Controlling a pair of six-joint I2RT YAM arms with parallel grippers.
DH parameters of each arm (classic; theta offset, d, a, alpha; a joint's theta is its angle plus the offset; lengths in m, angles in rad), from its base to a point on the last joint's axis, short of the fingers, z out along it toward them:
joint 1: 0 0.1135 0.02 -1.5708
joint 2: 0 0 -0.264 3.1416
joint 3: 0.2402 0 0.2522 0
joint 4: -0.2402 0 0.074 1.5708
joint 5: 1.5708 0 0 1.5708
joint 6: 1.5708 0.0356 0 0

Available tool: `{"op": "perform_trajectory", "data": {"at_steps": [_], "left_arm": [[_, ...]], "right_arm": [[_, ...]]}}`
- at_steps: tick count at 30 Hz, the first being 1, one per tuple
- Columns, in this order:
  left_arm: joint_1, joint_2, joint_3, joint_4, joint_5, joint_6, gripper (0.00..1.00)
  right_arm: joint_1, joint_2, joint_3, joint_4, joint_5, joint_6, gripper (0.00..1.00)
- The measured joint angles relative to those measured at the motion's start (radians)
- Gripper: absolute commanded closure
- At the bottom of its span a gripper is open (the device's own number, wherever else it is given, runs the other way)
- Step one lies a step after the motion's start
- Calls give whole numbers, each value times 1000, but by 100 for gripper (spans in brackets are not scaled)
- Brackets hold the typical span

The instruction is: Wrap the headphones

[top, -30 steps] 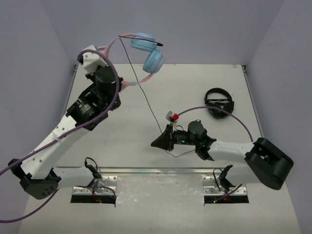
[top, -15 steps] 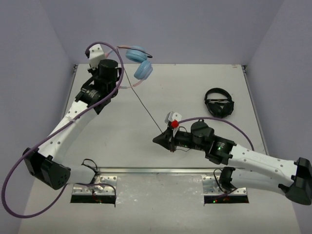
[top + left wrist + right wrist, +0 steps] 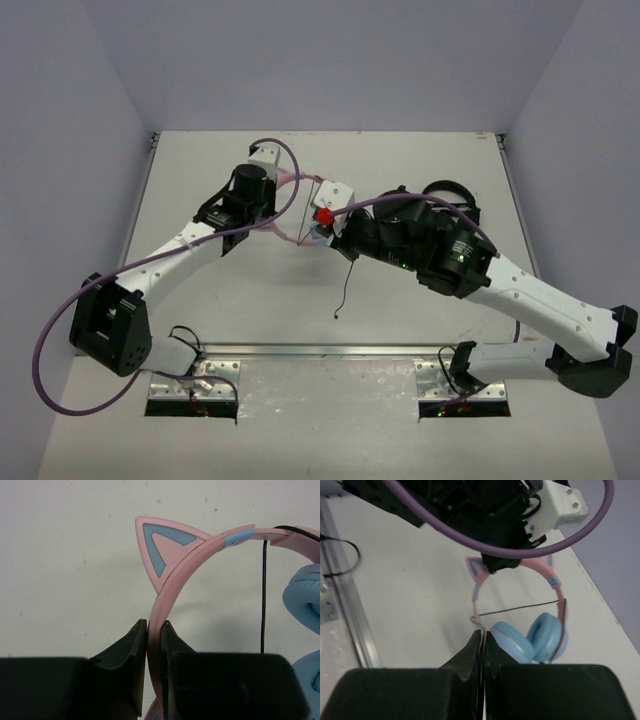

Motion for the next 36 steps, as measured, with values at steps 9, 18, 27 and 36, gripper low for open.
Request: {"op": "perform_trajectory", "data": {"at_steps": [9,18,27,36], "left_arm": [[-166,-84,-76,87,244,246,100],[-175,-311,-93,133,420,328,100],[-175,-423,-90,113,415,320,100],[-175,-471,-20,42,311,186,100]], "right_arm": [[-127,133,160,-109,237,-256,99],[-414,138,155,-85,222,-272,99],[-546,137,78,-19,27,-151,99],[-569,124,-168,194,-305,85,99]]}}
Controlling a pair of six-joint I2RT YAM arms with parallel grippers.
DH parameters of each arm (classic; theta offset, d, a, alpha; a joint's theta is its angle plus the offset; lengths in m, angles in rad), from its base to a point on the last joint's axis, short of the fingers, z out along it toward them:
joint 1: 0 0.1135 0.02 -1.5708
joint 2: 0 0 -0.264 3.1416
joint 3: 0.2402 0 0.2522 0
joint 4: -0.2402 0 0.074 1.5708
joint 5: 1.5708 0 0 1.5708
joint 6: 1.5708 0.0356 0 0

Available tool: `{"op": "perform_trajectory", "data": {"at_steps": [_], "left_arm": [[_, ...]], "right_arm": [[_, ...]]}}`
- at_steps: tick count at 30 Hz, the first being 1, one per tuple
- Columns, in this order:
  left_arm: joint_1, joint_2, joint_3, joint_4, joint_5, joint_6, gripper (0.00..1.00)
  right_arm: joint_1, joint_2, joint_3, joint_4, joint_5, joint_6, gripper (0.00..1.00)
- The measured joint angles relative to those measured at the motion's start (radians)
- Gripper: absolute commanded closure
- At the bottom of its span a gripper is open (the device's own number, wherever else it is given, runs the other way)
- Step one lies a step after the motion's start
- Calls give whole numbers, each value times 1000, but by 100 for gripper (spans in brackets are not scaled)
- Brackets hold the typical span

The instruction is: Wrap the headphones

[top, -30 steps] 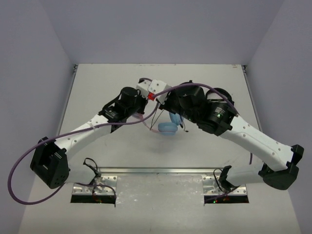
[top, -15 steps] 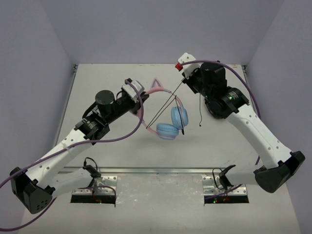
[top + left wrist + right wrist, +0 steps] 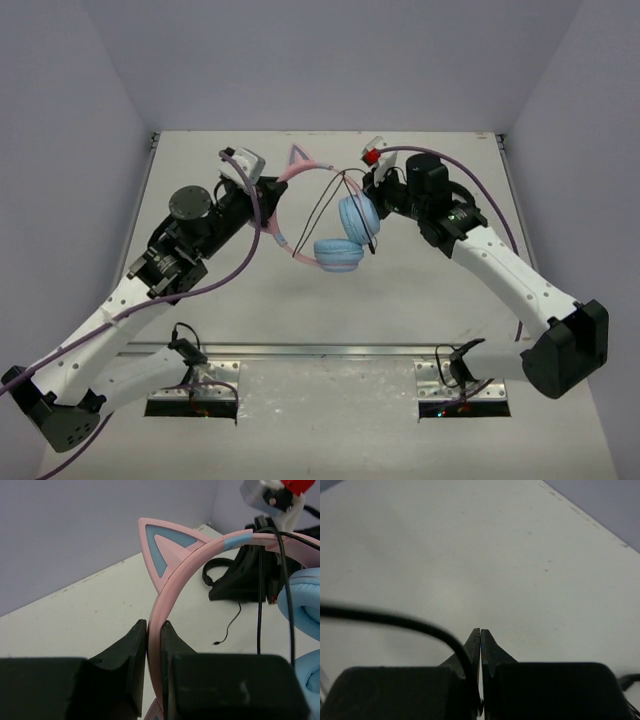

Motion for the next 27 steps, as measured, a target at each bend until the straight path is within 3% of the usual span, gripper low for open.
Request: {"op": "perform_trajectory", "data": {"at_steps": [11,18,27], "left_arm": [[10,-132,16,-1,-261,-217,99],[90,-135,14,-48,-377,-349,100],[147,-124,14,-163,-519,-441,100]], "right_arm": [[47,28,-229,546,-355,415,99],[225,168,-323,866,-338,557,99],[353,363,-433,1180,-276,677,99]]}}
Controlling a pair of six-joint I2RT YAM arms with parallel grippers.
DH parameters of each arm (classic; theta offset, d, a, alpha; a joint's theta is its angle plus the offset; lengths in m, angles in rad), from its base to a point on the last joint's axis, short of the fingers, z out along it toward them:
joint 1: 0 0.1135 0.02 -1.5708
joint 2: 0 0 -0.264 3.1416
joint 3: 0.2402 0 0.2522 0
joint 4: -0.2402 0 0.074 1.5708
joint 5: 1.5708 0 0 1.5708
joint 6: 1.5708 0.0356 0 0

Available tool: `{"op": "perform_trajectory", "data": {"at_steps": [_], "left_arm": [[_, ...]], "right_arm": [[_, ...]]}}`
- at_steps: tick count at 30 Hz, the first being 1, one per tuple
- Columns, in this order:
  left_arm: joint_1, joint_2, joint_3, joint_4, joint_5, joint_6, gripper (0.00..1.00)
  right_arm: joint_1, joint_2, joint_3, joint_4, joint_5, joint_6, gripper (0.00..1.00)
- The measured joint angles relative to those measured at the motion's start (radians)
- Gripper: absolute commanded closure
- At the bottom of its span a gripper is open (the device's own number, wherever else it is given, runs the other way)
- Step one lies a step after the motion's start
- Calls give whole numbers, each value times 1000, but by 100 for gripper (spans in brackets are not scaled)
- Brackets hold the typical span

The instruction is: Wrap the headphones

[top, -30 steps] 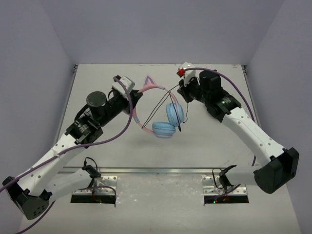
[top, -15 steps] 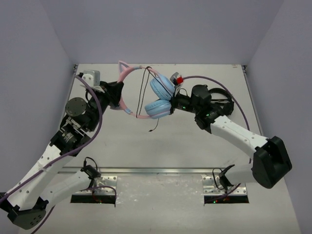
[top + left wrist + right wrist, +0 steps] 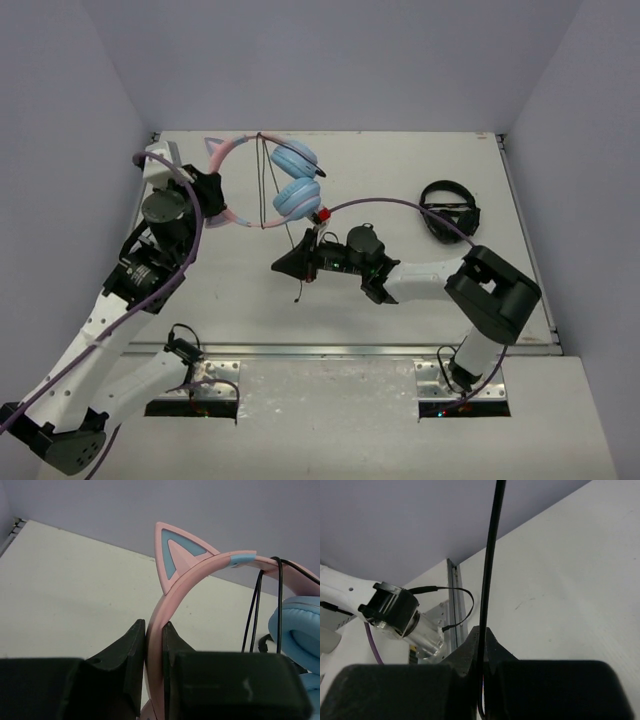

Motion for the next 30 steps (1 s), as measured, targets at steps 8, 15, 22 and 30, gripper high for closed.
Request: {"op": "perform_trajectory", "data": {"at_steps": [8,15,22,30], "left_arm": [[84,109,33,-112,-67,-41,100],[210,183,33,-117,-71,-121,100],[218,195,33,-82,-63,-115,100],[226,262,-34,48,-78,29,100]], "right_arm": [[107,77,-97,199,74,57,97],[218,65,-148,169,111,37,99],[275,-41,-100,-8,196,-74,99],[405,-183,196,-558,415,-354,99]]}}
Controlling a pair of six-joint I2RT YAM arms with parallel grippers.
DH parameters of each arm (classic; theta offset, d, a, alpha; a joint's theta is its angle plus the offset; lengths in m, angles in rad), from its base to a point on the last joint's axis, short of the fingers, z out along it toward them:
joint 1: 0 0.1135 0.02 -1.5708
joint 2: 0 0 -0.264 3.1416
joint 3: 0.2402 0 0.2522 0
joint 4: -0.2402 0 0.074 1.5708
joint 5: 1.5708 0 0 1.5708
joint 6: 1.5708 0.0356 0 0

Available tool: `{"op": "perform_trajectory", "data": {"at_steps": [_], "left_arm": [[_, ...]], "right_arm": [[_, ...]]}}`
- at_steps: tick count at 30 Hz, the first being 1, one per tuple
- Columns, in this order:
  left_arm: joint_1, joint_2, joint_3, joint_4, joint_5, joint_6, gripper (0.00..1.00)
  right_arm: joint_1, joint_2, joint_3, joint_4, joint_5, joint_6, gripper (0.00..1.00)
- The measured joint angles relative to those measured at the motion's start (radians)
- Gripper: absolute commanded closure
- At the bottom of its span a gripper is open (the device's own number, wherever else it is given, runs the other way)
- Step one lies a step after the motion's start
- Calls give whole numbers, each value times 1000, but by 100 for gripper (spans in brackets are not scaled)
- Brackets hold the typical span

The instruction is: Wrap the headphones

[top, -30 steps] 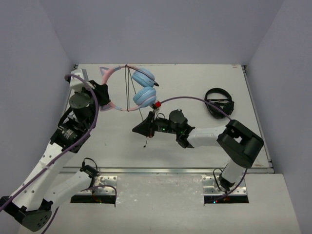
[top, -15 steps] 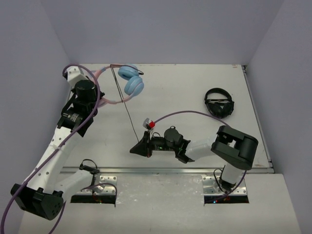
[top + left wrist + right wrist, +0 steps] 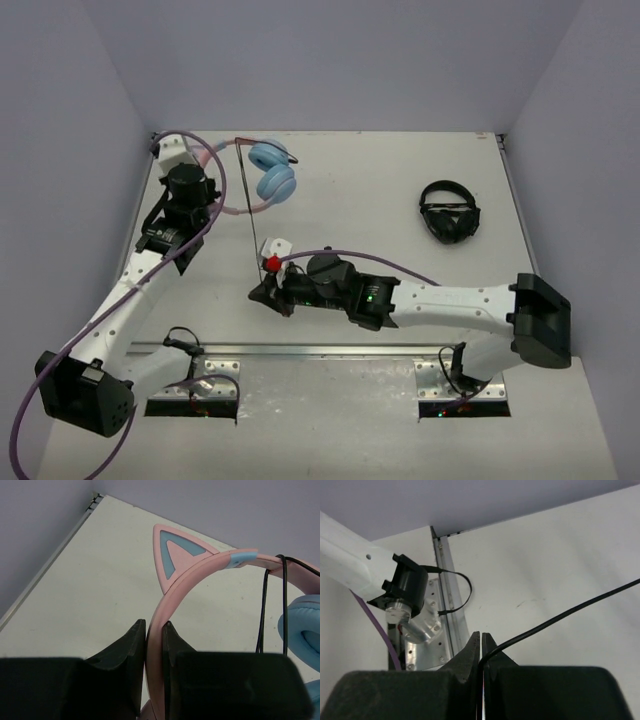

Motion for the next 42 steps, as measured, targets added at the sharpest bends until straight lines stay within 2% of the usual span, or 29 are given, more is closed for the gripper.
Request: {"op": "perform_trajectory", "data": {"at_steps": [3,9,12,14,19,26,31,36,42], "left_arm": [[-2,-8,-64,84,29,57,100],[-55,-39,-124,246,196,166,100],[-76,-39,-131,312,331,202,100],[-82,-32,-131,344,482,223,100],[-89,31,-130,370,694,264,100],[-115,142,-126,367,875,323,100],[-166,271,-73,280,964,356,100],[-188,282,-66,261,998,369,100],[-189,281,-55,274,1004,395,100]], "right_arm": [[3,-34,106,-188,58,-102,99],[-13,-35,324,-536,121,-315,99],[-58,-34,430,-669,96,-413,99],[-108,-34,488,-743,72,-475,99],[-231,-32,568,-900,90,-603,99],[-306,-12,569,-988,246,-673,99],[-374,12,568,-995,358,-672,99],[-462,10,523,-957,400,-659,99],[-480,-37,444,-887,402,-673,98]]}}
